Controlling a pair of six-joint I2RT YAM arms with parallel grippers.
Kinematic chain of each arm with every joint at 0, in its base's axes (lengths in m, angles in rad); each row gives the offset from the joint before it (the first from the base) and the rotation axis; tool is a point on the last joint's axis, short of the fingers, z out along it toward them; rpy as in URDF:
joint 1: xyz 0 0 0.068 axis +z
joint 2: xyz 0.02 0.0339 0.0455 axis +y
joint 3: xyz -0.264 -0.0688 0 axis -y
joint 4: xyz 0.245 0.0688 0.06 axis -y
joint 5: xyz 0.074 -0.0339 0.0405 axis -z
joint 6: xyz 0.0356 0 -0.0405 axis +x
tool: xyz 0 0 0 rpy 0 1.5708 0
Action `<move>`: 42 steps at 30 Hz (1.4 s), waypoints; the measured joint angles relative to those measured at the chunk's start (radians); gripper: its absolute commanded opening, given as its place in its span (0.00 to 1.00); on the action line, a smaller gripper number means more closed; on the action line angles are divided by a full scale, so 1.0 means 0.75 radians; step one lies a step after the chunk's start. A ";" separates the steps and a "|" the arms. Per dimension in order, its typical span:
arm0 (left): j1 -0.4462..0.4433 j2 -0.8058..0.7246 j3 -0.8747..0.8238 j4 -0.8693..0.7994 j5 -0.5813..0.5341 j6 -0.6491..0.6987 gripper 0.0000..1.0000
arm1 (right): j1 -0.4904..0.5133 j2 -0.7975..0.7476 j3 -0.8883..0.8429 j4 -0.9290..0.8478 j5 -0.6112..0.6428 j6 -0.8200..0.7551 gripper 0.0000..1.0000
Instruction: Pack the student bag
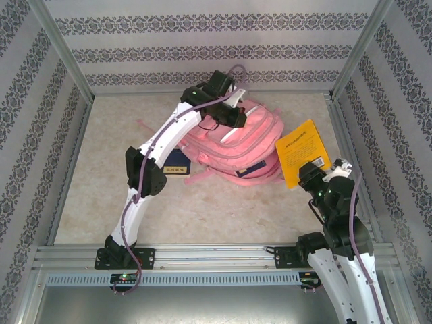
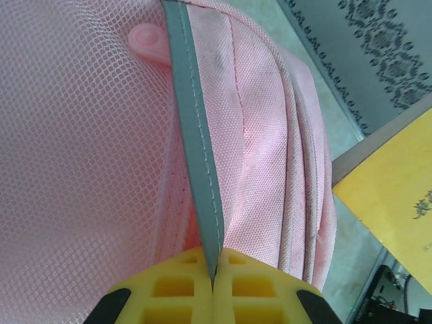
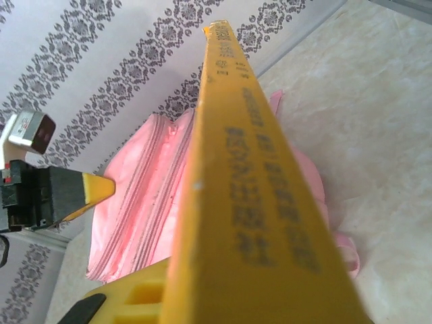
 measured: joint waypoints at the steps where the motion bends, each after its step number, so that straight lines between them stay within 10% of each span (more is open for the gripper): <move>1: 0.014 -0.010 0.000 -0.005 0.022 -0.007 0.00 | 0.000 -0.010 -0.015 0.010 -0.002 0.018 0.00; 20: 0.128 -0.118 -0.074 -0.009 0.256 -0.099 0.00 | 0.000 0.143 -0.492 0.422 -0.298 0.382 0.00; 42: 0.187 -0.218 -0.238 0.107 0.414 -0.195 0.00 | 0.120 0.651 -0.362 1.028 -0.515 0.639 0.00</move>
